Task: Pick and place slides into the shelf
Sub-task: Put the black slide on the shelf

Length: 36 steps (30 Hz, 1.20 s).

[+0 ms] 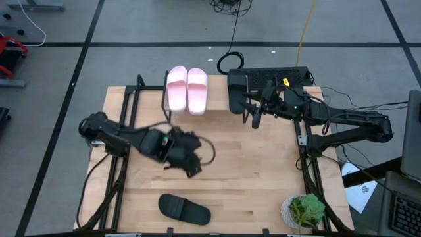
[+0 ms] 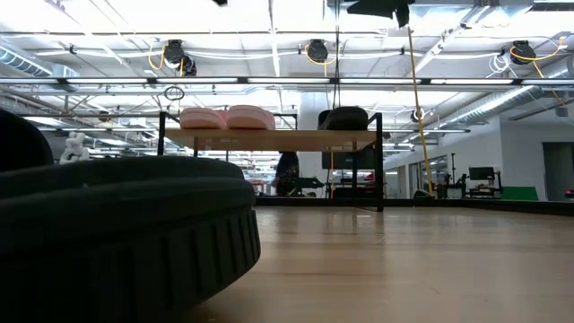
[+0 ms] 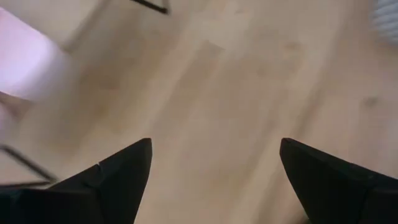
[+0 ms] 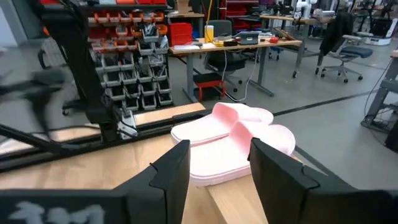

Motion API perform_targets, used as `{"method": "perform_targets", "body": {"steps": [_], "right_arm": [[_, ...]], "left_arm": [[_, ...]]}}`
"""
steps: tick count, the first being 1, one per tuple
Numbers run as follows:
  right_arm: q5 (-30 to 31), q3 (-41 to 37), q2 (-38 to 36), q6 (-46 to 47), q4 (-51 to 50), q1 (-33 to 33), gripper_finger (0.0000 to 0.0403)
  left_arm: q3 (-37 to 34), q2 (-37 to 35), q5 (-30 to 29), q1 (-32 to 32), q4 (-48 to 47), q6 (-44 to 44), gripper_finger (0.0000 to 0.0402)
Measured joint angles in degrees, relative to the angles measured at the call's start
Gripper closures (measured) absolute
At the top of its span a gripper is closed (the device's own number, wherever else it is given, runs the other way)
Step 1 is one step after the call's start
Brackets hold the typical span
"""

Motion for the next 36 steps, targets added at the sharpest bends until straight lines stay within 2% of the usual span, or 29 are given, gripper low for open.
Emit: {"method": "perform_targets", "body": {"steps": [7, 11, 14, 18, 21, 27, 30, 32, 36], "right_arm": [[-0.09, 0.0, -1.15, -4.96, -3.49, 0.0, 0.0248], [-0.37, 0.0, -2.68, -4.96, -5.58, 0.05, 0.0248], [-4.79, 0.0, -4.71, -5.02, -8.81, 0.1, 0.0248], [-10.47, 0.0, -7.51, -5.23, -11.06, 0.13, 0.0248], [-11.11, 0.0, -9.33, -5.2, -11.76, 0.13, 0.0248], [-11.96, 0.0, -11.62, -5.14, -11.75, 0.13, 0.0248], [-11.95, 0.0, -11.98, -4.13, -11.8, 0.13, 0.0248], [-11.96, 0.0, -11.98, -3.87, -11.76, 0.11, 0.0248], [-11.95, -0.64, -11.42, -3.94, -10.93, 0.13, 0.0248]], "left_arm": [[0.0, 0.5, -1.41, -9.73, 10.87, -22.4, 0.005], [0.01, 3.99, -8.08, -14.9, 19.32, -28.22, 0.005], [0.0, 7.4, -8.78, -17.04, 23.59, -31.9, 0.005], [0.0, 11.88, -4.27, -19.28, 24.23, -42.19, 0.005], [-0.07, 13.9, -1.82, -21.55, 22.96, -49.58, 0.005], [0.0, 14.08, -6.4, -27.4, 14.39, -68.06, 0.005], [-0.02, 14.08, -5.63, -29.62, 13.83, -74.79, 0.005], [0.0, 14.31, -3.6, -30.19, 14.72, -77.83, 0.005], [-0.02, 15.15, -1.91, -29.56, 17.4, -78.27, 0.005]]}}
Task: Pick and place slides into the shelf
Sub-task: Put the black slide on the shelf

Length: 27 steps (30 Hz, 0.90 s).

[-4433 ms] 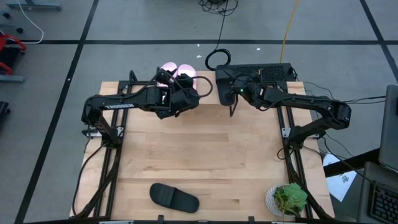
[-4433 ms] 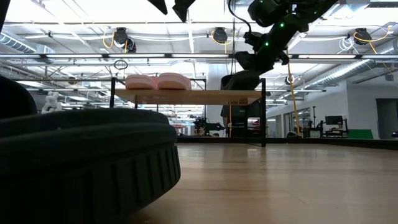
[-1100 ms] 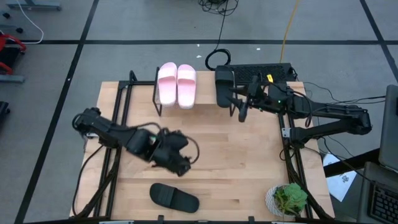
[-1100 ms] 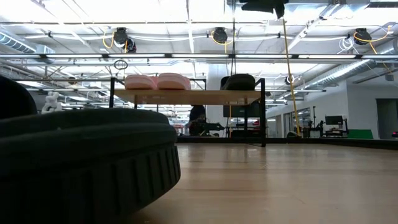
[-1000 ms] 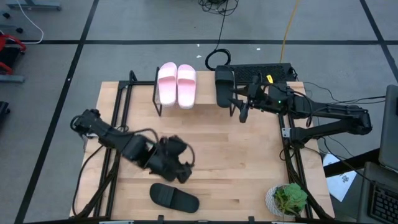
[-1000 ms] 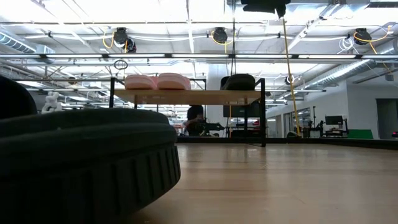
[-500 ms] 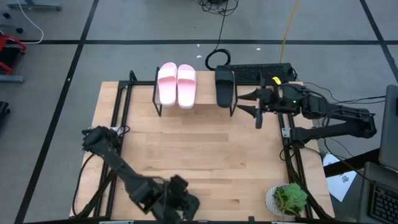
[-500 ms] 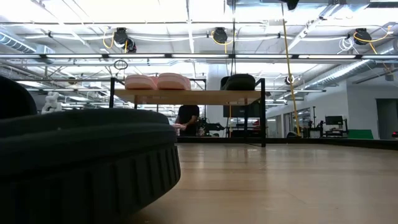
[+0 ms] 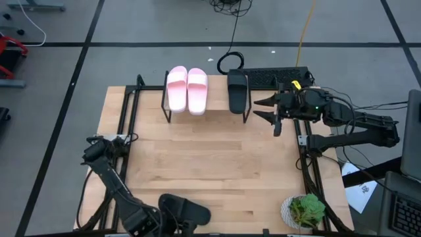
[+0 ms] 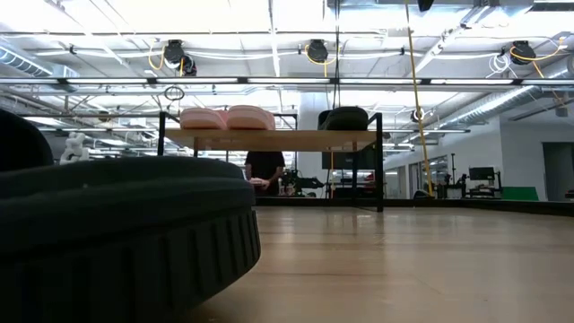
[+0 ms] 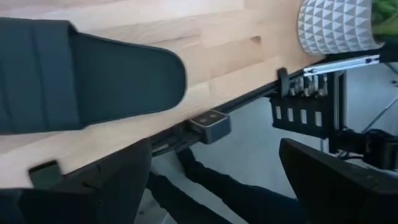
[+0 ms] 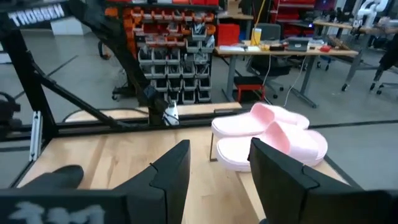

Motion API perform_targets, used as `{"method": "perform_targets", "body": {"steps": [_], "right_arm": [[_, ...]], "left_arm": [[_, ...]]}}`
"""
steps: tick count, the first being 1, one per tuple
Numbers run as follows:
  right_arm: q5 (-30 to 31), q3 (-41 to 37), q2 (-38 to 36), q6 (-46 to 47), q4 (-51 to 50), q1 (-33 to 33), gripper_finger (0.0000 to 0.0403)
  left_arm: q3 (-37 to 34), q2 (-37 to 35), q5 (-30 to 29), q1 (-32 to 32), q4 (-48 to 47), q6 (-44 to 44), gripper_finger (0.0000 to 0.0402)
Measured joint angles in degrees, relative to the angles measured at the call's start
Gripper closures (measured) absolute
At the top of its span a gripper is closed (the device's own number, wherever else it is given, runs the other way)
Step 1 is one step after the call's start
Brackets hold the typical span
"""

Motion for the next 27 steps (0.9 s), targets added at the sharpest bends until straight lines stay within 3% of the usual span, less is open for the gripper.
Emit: {"method": "perform_targets", "body": {"steps": [3, 7, 13, 22, 27], "right_arm": [[0.02, -1.29, 0.74, 0.14, -0.04, -0.02, 0.0248], [0.02, -4.31, 1.45, 0.29, 0.13, -0.02, 0.0248], [0.02, -8.48, 1.39, 2.43, 3.39, -0.02, 0.0248], [-0.15, -8.79, 0.89, 1.84, 10.43, -0.02, 0.0248], [-0.15, -8.76, 0.11, 1.81, 10.23, -0.02, 0.0248]], "left_arm": [[0.11, 0.08, 3.18, 1.8, 0.73, 2.88, 0.005], [0.04, 0.42, 9.16, 3.82, -5.08, 5.29, 0.005], [0.04, 0.33, 9.1, 5.79, -4.27, 6.44, 0.005], [0.04, 0.33, 7.98, 8.55, 1.49, 7.93, 0.005], [0.04, 0.31, 11.96, 10.67, -1.67, 3.7, 0.005]]}}
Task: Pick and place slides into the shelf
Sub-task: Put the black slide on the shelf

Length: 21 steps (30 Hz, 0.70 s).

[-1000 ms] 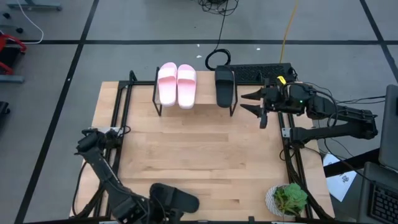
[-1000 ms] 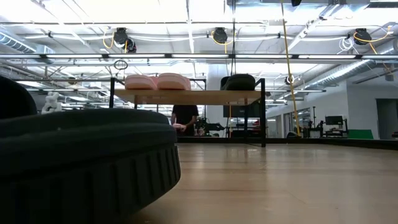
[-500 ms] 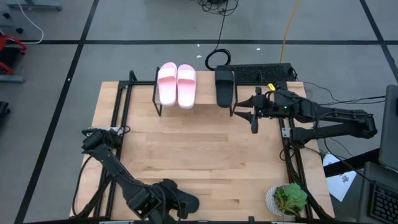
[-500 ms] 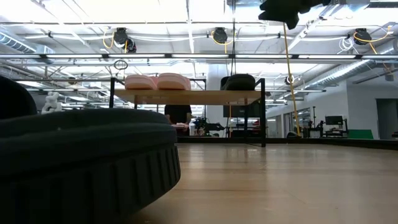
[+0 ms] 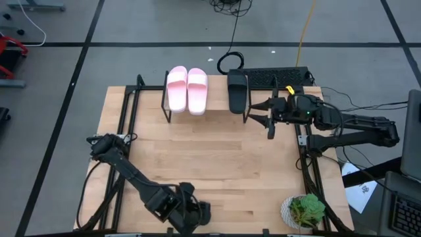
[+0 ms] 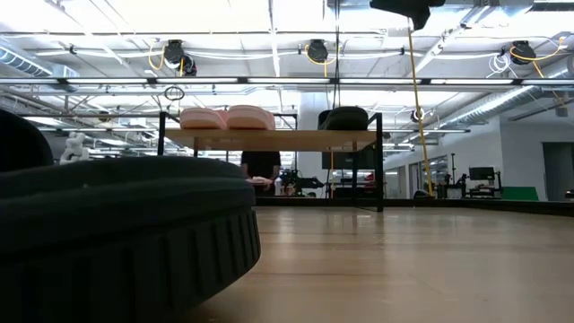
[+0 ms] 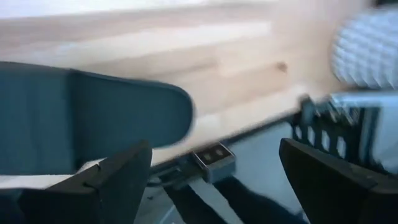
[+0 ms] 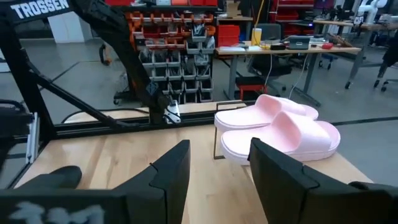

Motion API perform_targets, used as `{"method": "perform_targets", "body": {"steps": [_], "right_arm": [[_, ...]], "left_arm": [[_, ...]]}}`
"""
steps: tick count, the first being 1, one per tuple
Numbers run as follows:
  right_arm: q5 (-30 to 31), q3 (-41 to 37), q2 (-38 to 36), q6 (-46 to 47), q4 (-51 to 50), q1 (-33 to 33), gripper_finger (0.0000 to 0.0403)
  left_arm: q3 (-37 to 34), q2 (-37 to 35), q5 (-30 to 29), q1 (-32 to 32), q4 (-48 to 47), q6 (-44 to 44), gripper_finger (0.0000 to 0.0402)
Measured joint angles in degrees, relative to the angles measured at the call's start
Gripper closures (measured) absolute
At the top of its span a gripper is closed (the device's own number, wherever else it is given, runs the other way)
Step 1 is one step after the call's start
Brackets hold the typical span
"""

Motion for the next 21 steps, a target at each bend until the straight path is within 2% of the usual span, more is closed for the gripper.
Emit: {"method": "perform_targets", "body": {"steps": [4, 8, 11, 16, 19, 21], "right_arm": [[0.0, 0.0, -0.36, -0.06, -0.4, -0.02, 0.0248], [0.0, 0.0, -0.34, -1.33, -0.58, -0.02, 0.0248], [0.07, 0.0, -0.34, -2.91, -0.74, -0.02, 0.0248], [0.15, 0.0, -0.34, -4.33, -0.74, -0.09, 0.0248], [0.21, 0.02, -0.34, -6.17, -0.66, -0.2, 0.0248], [0.5, 0.02, -0.34, -6.7, -0.77, -0.22, 0.0248]], "left_arm": [[0.36, 0.01, 2.56, 0.58, -4.95, -5.28, 0.005], [5.52, 0.15, 3.65, 1.24, -9.74, -6.23, 0.005], [12.38, 2.21, 3.19, 1.92, -16.89, -5.41, 0.005], [28.93, 11.37, 5.35, 3.57, -25.15, -2.13, 0.005], [26.97, 13.03, 10.38, 4.37, -22.2, -0.38, 0.005], [26.73, 14.23, 13.23, 4.43, -24.75, -0.91, 0.005]]}}
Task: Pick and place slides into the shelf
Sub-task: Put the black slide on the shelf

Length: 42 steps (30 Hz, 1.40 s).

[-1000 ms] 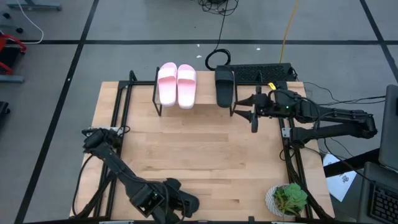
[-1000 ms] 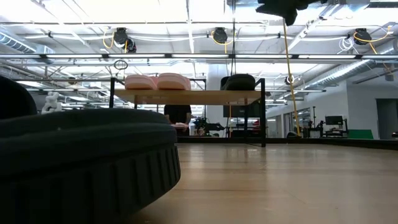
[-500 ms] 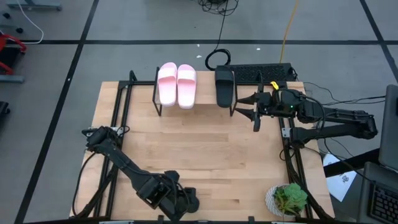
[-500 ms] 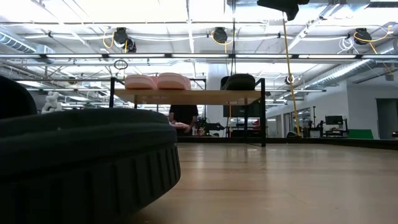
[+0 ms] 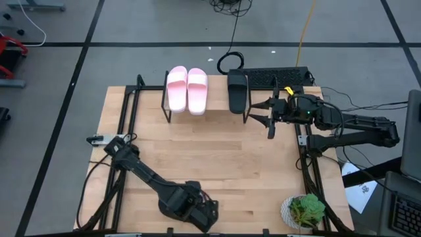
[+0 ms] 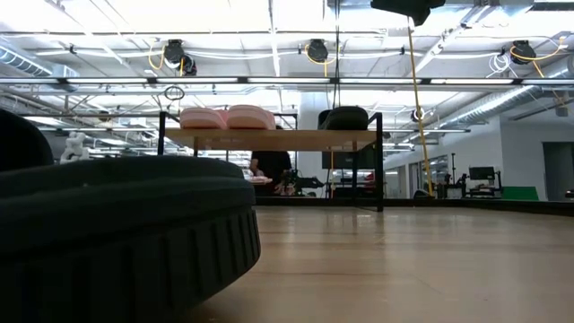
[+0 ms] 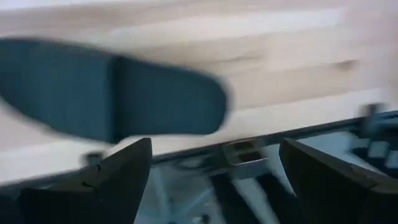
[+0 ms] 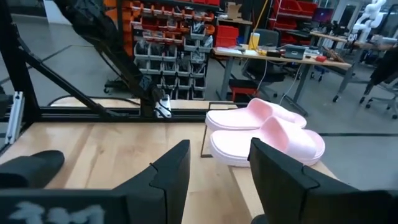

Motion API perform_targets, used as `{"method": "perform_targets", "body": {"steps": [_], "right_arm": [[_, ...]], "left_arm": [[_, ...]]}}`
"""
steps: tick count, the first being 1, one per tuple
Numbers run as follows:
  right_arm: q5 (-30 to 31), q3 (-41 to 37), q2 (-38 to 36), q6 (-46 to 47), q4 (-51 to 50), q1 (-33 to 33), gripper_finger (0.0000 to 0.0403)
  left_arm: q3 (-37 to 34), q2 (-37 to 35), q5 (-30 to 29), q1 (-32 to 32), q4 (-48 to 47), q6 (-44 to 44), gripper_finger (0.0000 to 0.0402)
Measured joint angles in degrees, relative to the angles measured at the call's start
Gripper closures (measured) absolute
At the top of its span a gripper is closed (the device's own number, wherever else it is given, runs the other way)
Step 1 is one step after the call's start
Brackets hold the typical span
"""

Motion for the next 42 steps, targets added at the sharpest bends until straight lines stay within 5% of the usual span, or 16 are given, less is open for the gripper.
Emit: {"method": "perform_targets", "body": {"steps": [5, 28, 42], "right_arm": [[0.05, 0.0, 0.0, -1.52, 0.06, -0.04, 0.0248], [1.49, 0.0, 0.02, -4.95, 0.37, -0.11, 0.0248], [1.44, 0.02, 0.03, -4.93, 0.24, -0.11, 0.0248]], "left_arm": [[0.66, -0.58, 2.79, -1.33, -9.5, -3.42, 0.005], [0.12, 8.01, 10.64, -0.24, -8.78, 3.91, 0.005], [-7.21, 8.83, 14.45, -0.63, -8.74, 2.55, 0.005]]}}
